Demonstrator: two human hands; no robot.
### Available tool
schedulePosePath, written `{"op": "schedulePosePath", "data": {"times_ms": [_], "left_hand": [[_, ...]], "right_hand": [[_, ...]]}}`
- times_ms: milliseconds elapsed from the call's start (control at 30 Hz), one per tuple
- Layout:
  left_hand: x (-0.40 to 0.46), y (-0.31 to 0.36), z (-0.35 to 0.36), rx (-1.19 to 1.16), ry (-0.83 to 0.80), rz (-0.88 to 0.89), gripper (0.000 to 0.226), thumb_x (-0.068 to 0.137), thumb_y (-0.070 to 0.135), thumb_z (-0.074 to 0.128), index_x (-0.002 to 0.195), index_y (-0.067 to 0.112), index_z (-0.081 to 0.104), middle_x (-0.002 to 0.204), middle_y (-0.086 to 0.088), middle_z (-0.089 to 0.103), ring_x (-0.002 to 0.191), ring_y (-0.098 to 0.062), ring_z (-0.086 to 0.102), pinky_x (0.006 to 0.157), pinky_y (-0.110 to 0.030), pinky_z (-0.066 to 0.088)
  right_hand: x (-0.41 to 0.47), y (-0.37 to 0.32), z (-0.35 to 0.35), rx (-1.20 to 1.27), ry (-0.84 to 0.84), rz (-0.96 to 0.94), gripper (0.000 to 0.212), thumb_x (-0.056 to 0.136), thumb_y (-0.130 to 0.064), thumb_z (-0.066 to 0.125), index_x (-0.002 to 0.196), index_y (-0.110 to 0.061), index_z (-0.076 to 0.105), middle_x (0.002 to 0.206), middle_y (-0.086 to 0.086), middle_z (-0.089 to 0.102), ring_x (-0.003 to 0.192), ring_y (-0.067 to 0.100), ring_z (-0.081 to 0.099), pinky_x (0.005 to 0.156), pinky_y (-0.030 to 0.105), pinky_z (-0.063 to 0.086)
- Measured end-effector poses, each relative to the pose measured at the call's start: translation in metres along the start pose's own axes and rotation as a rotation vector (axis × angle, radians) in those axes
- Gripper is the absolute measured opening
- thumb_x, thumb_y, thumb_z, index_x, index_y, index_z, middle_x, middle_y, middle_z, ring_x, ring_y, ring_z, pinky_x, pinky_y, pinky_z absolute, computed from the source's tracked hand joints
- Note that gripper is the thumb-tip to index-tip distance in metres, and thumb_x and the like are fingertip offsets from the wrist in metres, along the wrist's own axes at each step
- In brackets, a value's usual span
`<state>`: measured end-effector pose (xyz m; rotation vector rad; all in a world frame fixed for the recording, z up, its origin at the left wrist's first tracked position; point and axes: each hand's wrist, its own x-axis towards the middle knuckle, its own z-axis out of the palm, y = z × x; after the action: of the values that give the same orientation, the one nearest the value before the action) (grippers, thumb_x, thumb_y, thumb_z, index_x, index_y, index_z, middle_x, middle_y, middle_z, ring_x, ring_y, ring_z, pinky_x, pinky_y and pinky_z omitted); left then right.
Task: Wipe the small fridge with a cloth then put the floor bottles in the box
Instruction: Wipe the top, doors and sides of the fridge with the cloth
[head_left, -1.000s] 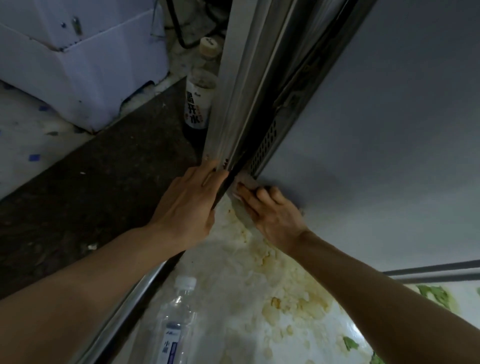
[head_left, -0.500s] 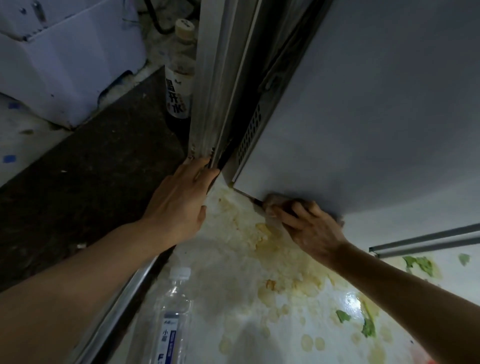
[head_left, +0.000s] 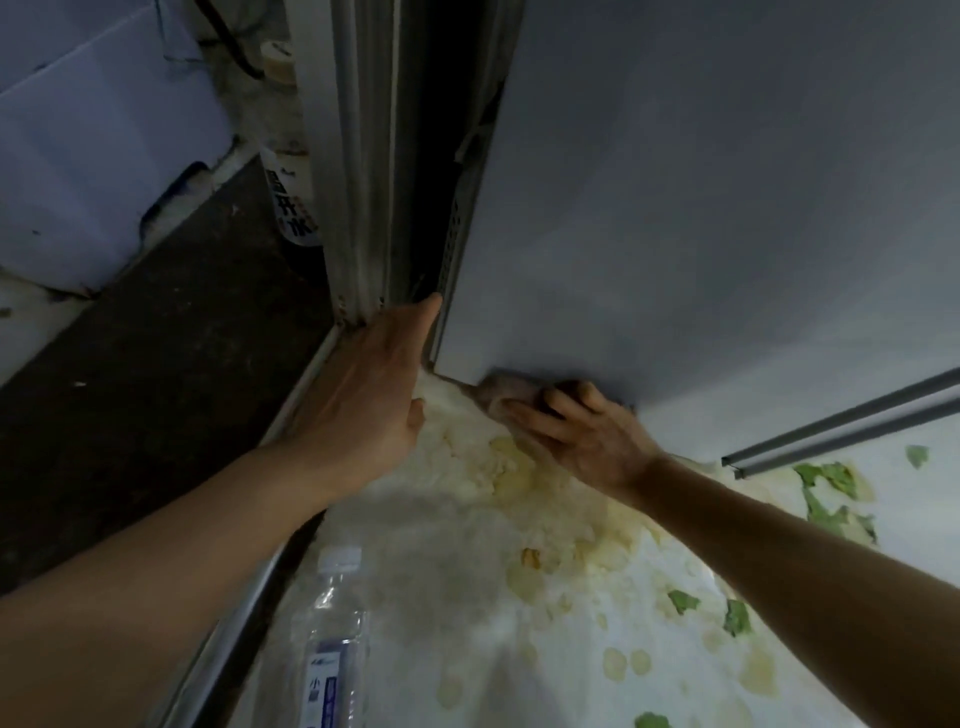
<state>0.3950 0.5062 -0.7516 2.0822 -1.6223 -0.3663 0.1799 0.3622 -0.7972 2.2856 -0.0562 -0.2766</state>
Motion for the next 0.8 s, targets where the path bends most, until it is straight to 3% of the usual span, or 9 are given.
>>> {"op": "schedulePosePath", "data": {"times_ms": [167,233,267,333,400,467,667,733,800], "left_hand": [[0.009,0.020,0.020,-0.164,0.014,-0.060,0.107,0.081,0.012,0.067,0.147,0.029,-0.016,0.158,0.000,0.012,0.140,-0.013,0.025,0.102,-0.020,0.025],[0.008,0.020,0.024,-0.190,0.026,-0.056,0.109,0.081,0.009,0.067,0.147,0.030,-0.018,0.158,0.000,0.010,0.141,-0.012,0.025,0.101,-0.020,0.028],[0.008,0.019,0.025,-0.184,0.030,-0.047,0.110,0.081,0.009,0.067,0.146,0.031,-0.018,0.158,0.001,0.010,0.141,-0.012,0.025,0.101,-0.021,0.029],[0.008,0.015,0.023,-0.155,0.035,-0.021,0.110,0.080,0.010,0.067,0.146,0.032,-0.018,0.158,0.001,0.011,0.141,-0.013,0.026,0.103,-0.022,0.028],[0.009,0.012,0.021,-0.141,0.026,-0.004,0.111,0.079,0.011,0.067,0.146,0.033,-0.019,0.158,0.001,0.013,0.140,-0.015,0.027,0.104,-0.024,0.029],[0.009,0.012,0.019,-0.129,0.006,-0.004,0.111,0.080,0.014,0.067,0.145,0.035,-0.020,0.158,0.002,0.012,0.139,-0.016,0.028,0.104,-0.027,0.031],[0.007,0.017,0.011,-0.121,-0.059,-0.040,0.108,0.081,0.013,0.067,0.146,0.033,-0.018,0.159,0.003,0.008,0.142,-0.017,0.022,0.114,-0.038,0.027],[0.005,0.026,0.009,-0.093,0.040,-0.056,0.100,0.080,0.007,0.066,0.150,0.027,-0.002,0.156,0.001,0.013,0.139,-0.019,0.028,0.111,-0.036,0.030],[0.001,0.039,0.009,-0.025,0.195,-0.025,0.085,0.075,-0.002,0.066,0.146,0.015,0.022,0.147,-0.009,0.026,0.124,-0.028,0.044,0.099,-0.038,0.043]], "right_hand": [[-0.106,0.016,0.029,-0.087,-0.358,-0.017,0.095,0.030,-0.015,0.093,0.119,-0.035,0.066,0.148,-0.004,0.025,0.120,0.032,0.027,0.098,0.045,0.028],[-0.111,0.016,0.026,-0.114,-0.427,-0.009,0.095,0.034,-0.017,0.092,0.123,-0.035,0.063,0.148,-0.006,0.030,0.119,0.032,0.026,0.097,0.044,0.026],[-0.104,0.017,0.023,-0.133,-0.374,0.001,0.085,0.045,-0.019,0.088,0.125,-0.034,0.062,0.147,-0.004,0.029,0.117,0.031,0.026,0.095,0.042,0.026],[-0.073,0.018,0.011,-0.085,-0.093,0.061,0.056,0.072,-0.010,0.065,0.125,-0.026,0.063,0.143,-0.001,0.033,0.109,0.029,0.032,0.091,0.040,0.028],[-0.027,0.018,-0.008,0.024,0.167,0.169,0.051,0.085,0.001,0.042,0.128,-0.019,0.060,0.139,-0.002,0.049,0.102,0.027,0.037,0.087,0.038,0.032],[0.012,0.017,-0.028,0.121,0.314,0.258,0.046,0.090,-0.005,0.038,0.127,-0.018,0.062,0.132,-0.006,0.058,0.096,0.023,0.038,0.084,0.036,0.031],[0.008,0.025,-0.030,0.163,0.375,0.311,0.056,0.103,-0.010,0.014,0.124,-0.022,0.064,0.129,-0.009,0.060,0.095,0.022,0.038,0.081,0.034,0.031],[-0.027,0.030,-0.013,0.120,0.356,0.306,0.043,0.100,-0.006,0.031,0.129,-0.020,0.060,0.134,-0.006,0.055,0.098,0.024,0.041,0.082,0.035,0.031],[-0.076,0.036,0.005,0.064,0.307,0.303,0.051,0.089,-0.001,0.052,0.136,-0.020,0.053,0.141,-0.002,0.044,0.104,0.026,0.042,0.085,0.038,0.032]]}}
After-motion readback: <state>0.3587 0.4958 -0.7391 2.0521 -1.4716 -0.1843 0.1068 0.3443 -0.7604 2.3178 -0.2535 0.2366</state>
